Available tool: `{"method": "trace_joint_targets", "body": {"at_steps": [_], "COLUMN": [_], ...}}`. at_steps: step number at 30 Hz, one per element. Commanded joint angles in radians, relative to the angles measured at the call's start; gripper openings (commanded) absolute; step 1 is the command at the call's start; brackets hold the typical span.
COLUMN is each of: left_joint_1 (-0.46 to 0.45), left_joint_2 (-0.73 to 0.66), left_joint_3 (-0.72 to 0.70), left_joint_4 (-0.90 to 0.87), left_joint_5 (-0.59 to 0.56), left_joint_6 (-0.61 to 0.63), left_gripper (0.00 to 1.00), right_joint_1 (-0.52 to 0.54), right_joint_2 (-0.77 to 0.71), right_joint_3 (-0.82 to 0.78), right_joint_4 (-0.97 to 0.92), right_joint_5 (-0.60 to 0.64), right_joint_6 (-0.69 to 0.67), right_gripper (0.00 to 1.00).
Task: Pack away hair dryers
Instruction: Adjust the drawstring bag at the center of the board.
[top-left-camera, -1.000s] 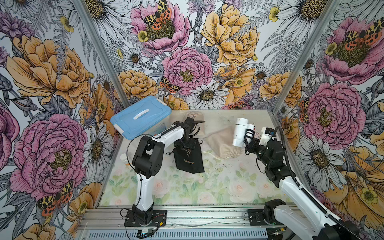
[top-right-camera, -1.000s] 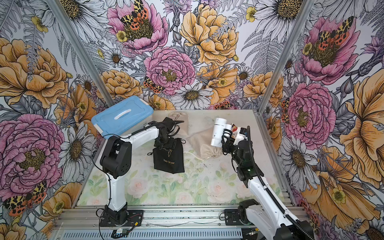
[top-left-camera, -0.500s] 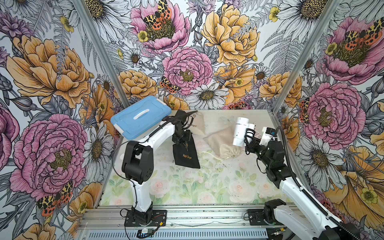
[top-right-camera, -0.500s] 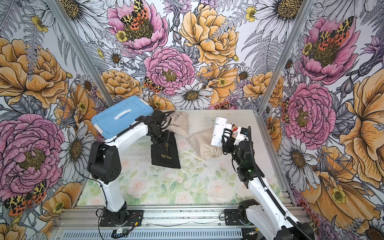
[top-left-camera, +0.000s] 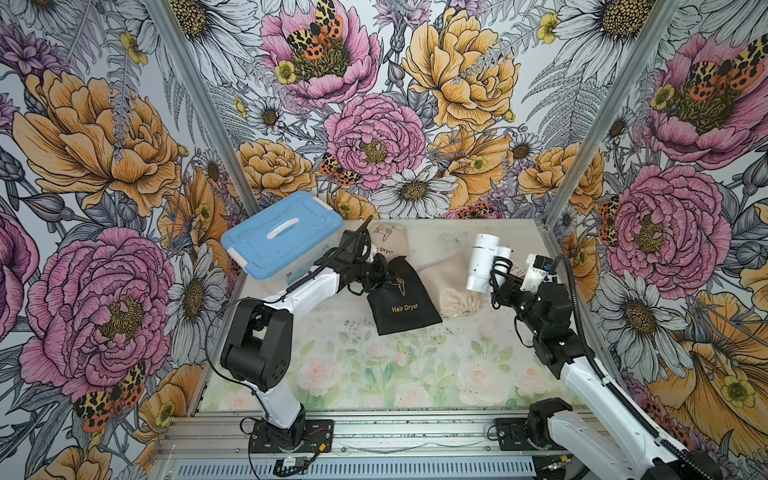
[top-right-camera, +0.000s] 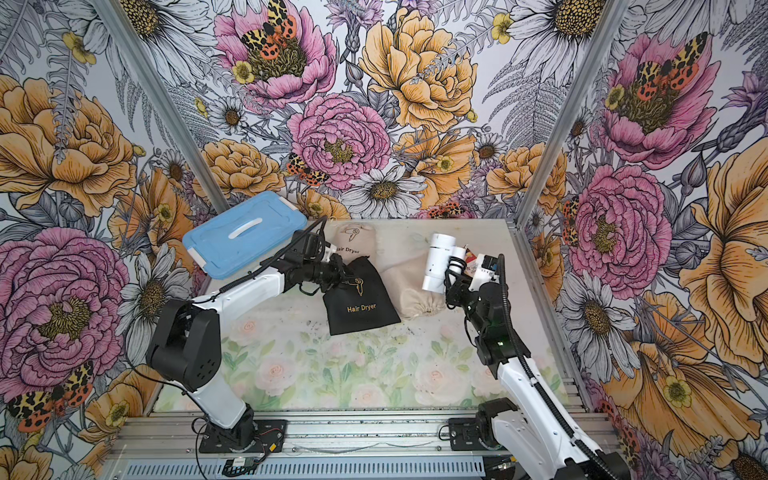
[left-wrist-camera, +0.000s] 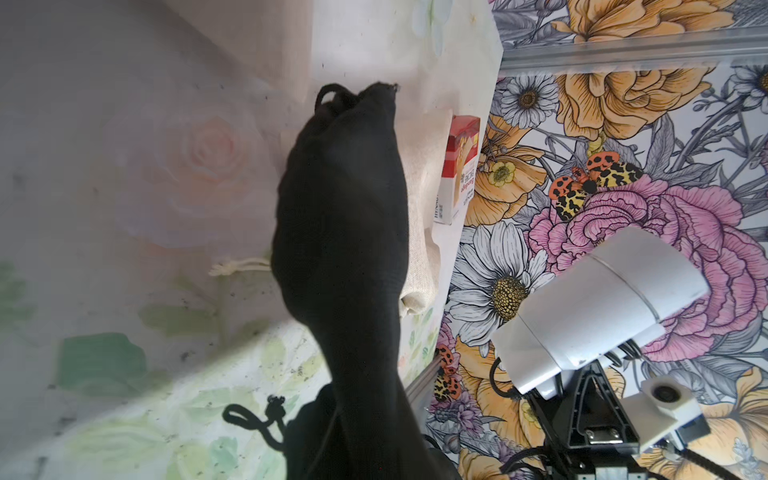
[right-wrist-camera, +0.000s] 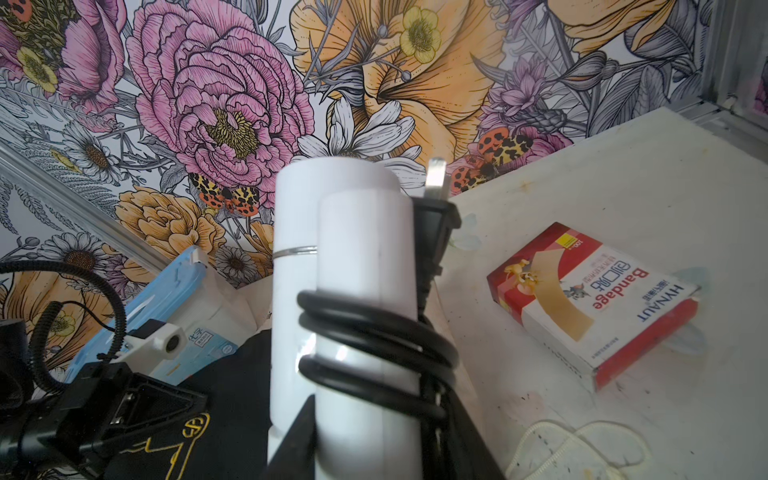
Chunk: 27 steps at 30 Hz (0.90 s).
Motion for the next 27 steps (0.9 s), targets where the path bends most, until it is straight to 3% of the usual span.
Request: {"method": "trace_joint_targets", "body": {"at_steps": [1,3,6,12,16,27], "left_joint_1": [-0.042,-0.069,-0.094,-0.064,-0.064,-0.320], "left_joint_2": [-0.003,-0.005,-0.019,-0.083,-0.099,0.011], "left_joint_3": [0.020,0.036,0.117,0.215,0.205,0.199], "left_joint_4": [0.021,-0.027,-0.178,-0.434,-0.498,-0.613], "left_joint_5": [-0.119,-0.192,-0.312,-0.582,-0.603,-0.711], "left_joint_6": [0.001,0.050,0.170,0.347,0.399,0.686], "left_gripper": [0.43,0.62,0.75,0.78,0.77,0.77], "right_joint_1": [-0.002,-0.002,-0.003,-0.003,-0.004,-0.003], "right_joint_2": [-0.035,-0.041,-0.050,-0.049,-0.043,-0.024], "right_joint_3": [0.010,0.009,0.009,0.006,0.008,0.006], "right_joint_4": [0.061,0.054,0.050,0.048,0.049,0.051], "right_joint_5": [0.011,0.010,0.011,0.009,0.009,0.001], "right_joint_6": [0.001,-0.002,-0.005,-0.005,-0.008,-0.009], "right_gripper": [0.11,0.12,0.12,0.12,0.12,0.12]}}
